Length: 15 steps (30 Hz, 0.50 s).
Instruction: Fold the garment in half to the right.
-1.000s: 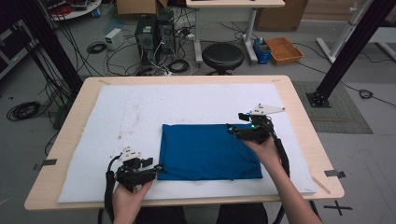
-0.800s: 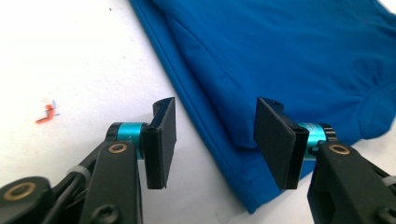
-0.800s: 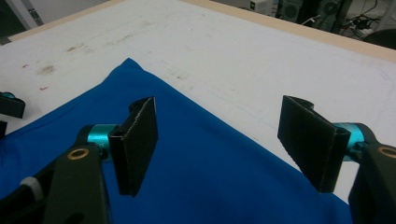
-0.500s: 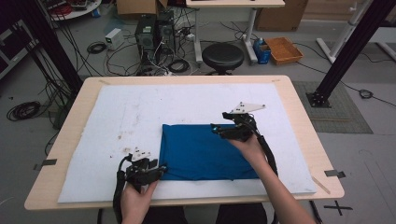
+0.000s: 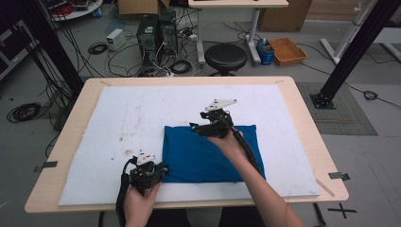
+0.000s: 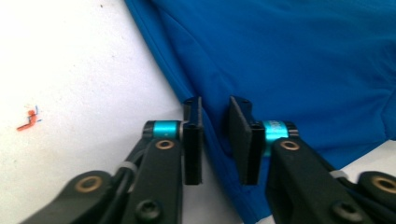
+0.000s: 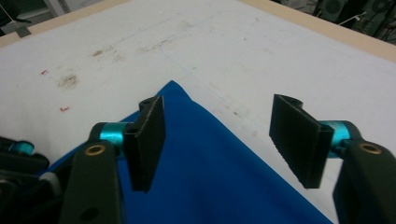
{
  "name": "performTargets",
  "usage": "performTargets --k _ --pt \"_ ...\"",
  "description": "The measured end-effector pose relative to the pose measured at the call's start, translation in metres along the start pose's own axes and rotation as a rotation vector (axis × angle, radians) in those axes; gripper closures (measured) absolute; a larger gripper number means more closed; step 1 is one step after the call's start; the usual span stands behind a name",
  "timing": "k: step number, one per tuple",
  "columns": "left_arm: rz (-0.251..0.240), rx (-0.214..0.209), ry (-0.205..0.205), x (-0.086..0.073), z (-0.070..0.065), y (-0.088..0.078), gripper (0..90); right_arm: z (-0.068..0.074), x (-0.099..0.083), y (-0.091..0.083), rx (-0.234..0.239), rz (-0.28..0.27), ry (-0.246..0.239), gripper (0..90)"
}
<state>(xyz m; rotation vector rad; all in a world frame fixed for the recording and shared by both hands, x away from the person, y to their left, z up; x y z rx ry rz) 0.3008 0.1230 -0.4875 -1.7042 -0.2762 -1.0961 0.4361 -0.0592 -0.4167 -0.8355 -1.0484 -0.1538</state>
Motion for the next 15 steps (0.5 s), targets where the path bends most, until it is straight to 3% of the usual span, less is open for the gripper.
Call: performTargets --k 5,15 --pt "0.001 -0.002 0.017 0.001 -0.001 0.002 82.1 0.014 0.006 0.030 0.006 0.035 0.000 44.7" --pt "-0.001 -0.021 0.002 0.001 0.000 0.001 82.5 0.027 0.009 0.085 -0.004 0.133 -0.008 58.3"
Point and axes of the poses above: each handheld gripper's, and its own axes: y roughly forward along the jaws, x roughly out of its top, z roughly to its left, the point moved 6 cm from there along y, roughly forward along the jaws, and after that the axes turned 11 degrees about y, right-handed, at the moved point
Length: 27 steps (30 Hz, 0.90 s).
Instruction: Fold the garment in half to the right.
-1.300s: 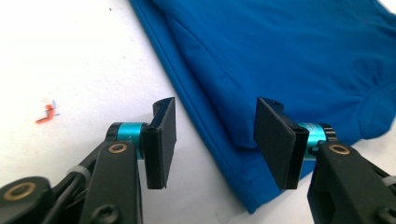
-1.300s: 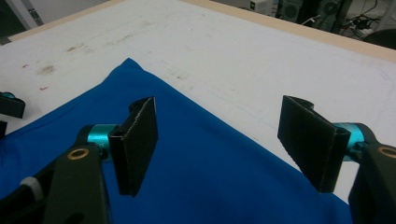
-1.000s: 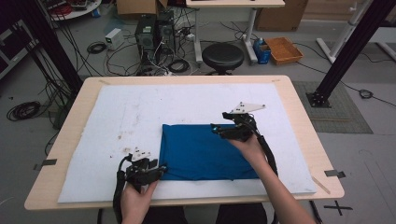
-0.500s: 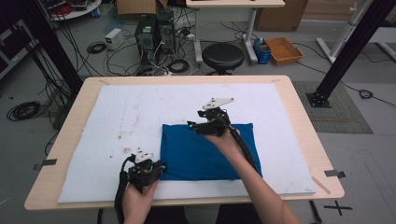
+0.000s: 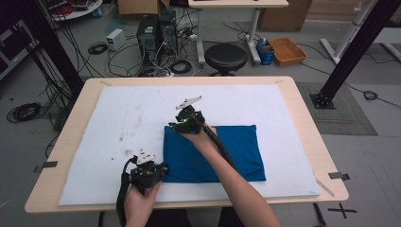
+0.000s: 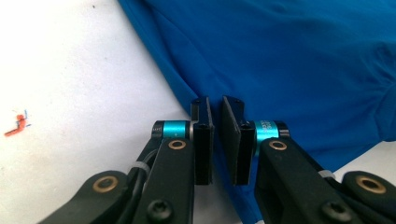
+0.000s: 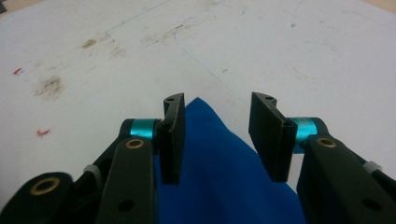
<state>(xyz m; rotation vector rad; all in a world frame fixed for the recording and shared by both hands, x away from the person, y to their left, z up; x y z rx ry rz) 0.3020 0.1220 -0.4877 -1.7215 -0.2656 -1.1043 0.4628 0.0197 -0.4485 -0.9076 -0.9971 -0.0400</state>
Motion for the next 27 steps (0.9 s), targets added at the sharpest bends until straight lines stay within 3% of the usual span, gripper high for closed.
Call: performTargets --k 7,11,14,16,19,27 --pt "-0.006 -0.007 -0.007 0.000 0.001 0.000 82.5 0.010 0.004 0.037 -0.032 0.076 0.006 63.8" --pt "-0.004 -0.007 -0.002 0.000 0.001 0.000 82.4 0.010 0.001 0.050 -0.082 0.121 -0.010 66.4" --pt "-0.004 -0.009 -0.003 0.000 0.001 0.000 82.5 0.007 -0.003 0.055 -0.080 0.145 -0.004 70.3" --pt "-0.005 -0.010 -0.005 0.000 0.001 0.000 82.5 0.007 -0.002 0.055 -0.068 0.138 0.000 77.1" --pt "-0.002 -0.017 -0.004 0.000 0.001 0.000 84.5 0.010 -0.002 0.053 -0.073 0.134 -0.042 86.1" --pt "-0.026 -0.022 0.016 0.003 0.000 -0.004 86.5 0.010 0.007 0.031 0.001 0.050 -0.005 87.5"
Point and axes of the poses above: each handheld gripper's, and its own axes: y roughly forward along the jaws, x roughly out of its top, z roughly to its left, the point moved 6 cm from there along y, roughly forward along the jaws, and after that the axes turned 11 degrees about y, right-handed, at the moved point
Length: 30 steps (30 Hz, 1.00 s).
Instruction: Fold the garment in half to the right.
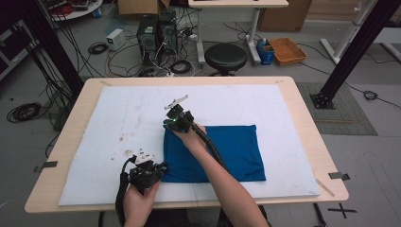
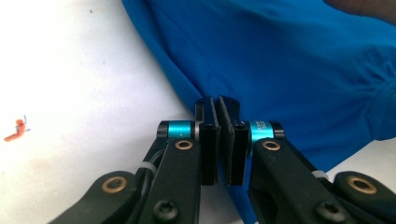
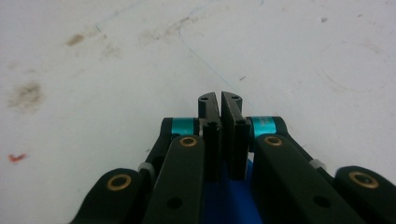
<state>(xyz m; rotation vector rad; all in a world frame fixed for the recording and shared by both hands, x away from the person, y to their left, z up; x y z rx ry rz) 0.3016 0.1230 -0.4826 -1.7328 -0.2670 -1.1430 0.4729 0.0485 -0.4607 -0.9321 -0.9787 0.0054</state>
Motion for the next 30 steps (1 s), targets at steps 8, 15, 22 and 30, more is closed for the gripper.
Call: performTargets --k 8,15,22,30 --pt "-0.076 -0.025 0.050 0.017 -0.014 -0.013 86.8 -0.012 0.004 -0.035 0.069 -0.076 0.047 87.5" --pt "-0.116 -0.076 0.109 0.040 -0.040 -0.014 86.8 -0.025 0.004 -0.069 0.109 -0.119 0.060 87.5" --pt "-0.133 -0.180 0.121 0.064 -0.073 0.007 86.8 -0.052 -0.002 -0.105 0.097 -0.128 0.059 87.4" --pt "-0.131 -0.259 0.155 0.085 -0.111 0.038 86.8 -0.092 -0.022 -0.142 0.077 -0.130 0.085 87.4"
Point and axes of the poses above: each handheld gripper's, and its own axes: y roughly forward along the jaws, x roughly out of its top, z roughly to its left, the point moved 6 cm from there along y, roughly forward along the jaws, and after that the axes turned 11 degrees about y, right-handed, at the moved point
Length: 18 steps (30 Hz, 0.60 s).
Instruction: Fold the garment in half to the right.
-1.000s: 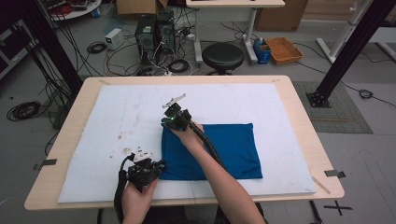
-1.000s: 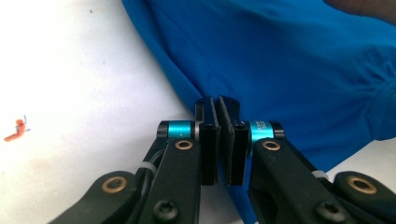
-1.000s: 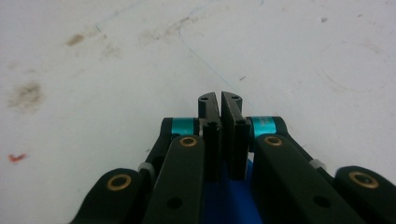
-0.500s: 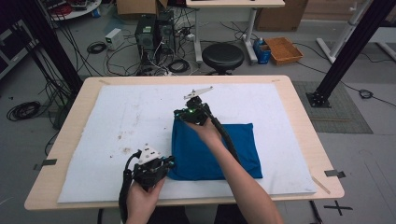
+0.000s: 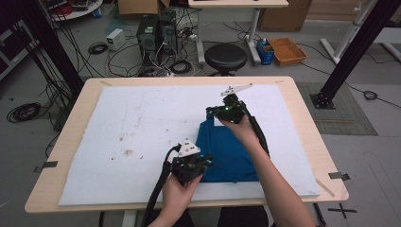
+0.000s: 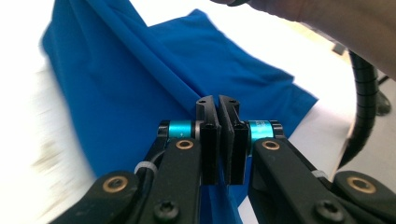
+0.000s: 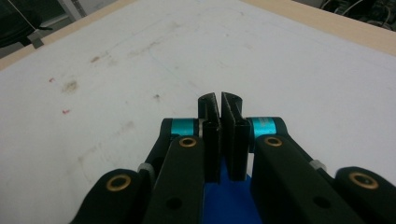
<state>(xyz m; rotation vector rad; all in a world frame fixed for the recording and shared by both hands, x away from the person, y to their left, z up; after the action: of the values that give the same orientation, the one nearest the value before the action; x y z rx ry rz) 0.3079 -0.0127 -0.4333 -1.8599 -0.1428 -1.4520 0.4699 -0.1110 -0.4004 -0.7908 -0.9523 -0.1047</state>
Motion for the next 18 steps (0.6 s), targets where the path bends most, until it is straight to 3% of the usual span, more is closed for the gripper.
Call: performTargets --k 10,18 --pt "0.020 -0.085 0.004 0.017 -0.025 0.049 86.8 -0.045 -0.020 -0.039 -0.045 0.008 0.042 87.3" --pt "0.042 -0.115 -0.003 0.024 -0.042 0.081 86.8 -0.071 -0.035 -0.053 -0.084 0.040 0.074 87.2"
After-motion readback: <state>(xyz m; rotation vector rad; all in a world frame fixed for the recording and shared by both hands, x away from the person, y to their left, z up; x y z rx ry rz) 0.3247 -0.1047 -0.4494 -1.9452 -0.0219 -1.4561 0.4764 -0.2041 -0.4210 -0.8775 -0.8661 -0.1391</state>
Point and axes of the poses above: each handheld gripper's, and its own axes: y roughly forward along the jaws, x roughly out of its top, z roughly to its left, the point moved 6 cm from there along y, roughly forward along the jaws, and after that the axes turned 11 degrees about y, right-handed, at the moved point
